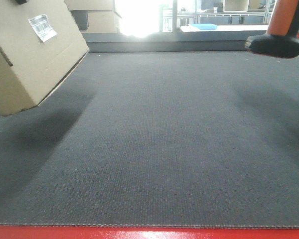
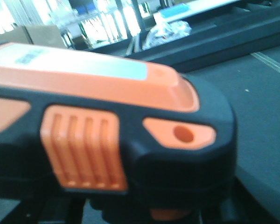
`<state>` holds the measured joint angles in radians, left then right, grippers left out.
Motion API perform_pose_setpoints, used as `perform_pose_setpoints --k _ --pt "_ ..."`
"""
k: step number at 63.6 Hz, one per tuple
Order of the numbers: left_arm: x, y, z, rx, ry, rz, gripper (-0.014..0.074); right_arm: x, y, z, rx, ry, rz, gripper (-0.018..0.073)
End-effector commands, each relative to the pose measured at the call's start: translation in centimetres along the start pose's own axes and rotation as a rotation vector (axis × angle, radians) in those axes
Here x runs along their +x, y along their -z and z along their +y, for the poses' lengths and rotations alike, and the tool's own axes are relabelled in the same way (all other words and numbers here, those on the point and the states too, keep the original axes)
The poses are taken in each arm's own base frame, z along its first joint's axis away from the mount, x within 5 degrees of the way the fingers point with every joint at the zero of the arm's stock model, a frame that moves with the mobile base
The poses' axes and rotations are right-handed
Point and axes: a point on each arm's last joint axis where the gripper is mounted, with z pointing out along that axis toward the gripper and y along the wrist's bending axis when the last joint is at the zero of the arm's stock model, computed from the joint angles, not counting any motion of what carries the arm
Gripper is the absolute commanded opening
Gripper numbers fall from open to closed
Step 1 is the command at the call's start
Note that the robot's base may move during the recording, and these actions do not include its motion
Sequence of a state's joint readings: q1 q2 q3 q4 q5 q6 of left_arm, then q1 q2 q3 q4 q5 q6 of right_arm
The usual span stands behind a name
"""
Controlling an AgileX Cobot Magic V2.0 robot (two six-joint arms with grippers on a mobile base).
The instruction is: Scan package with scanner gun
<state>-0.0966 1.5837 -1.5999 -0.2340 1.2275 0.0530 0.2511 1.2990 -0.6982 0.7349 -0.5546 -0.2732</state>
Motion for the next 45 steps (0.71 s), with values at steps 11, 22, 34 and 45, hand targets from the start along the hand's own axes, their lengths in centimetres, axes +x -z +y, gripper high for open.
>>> perform_pose_setpoints --k 11,22,34,45 --pt "-0.1 0.8 -0.1 0.008 0.004 -0.031 -0.0111 0.5 0.3 -0.8 -0.028 0.059 -0.137 -0.0162" --pt "-0.1 0.8 -0.1 0.008 0.004 -0.031 -0.0111 1.5 -1.3 -1.7 0.007 0.129 -0.204 -0.0162" --pt "-0.1 0.8 -0.1 0.008 0.004 -0.031 -0.0111 3.3 -2.5 -2.1 0.006 0.18 -0.166 -0.0162" --pt "-0.1 0.8 -0.1 0.008 0.004 -0.031 -0.0111 4.5 -3.1 -2.0 -0.023 0.16 -0.134 -0.0162"
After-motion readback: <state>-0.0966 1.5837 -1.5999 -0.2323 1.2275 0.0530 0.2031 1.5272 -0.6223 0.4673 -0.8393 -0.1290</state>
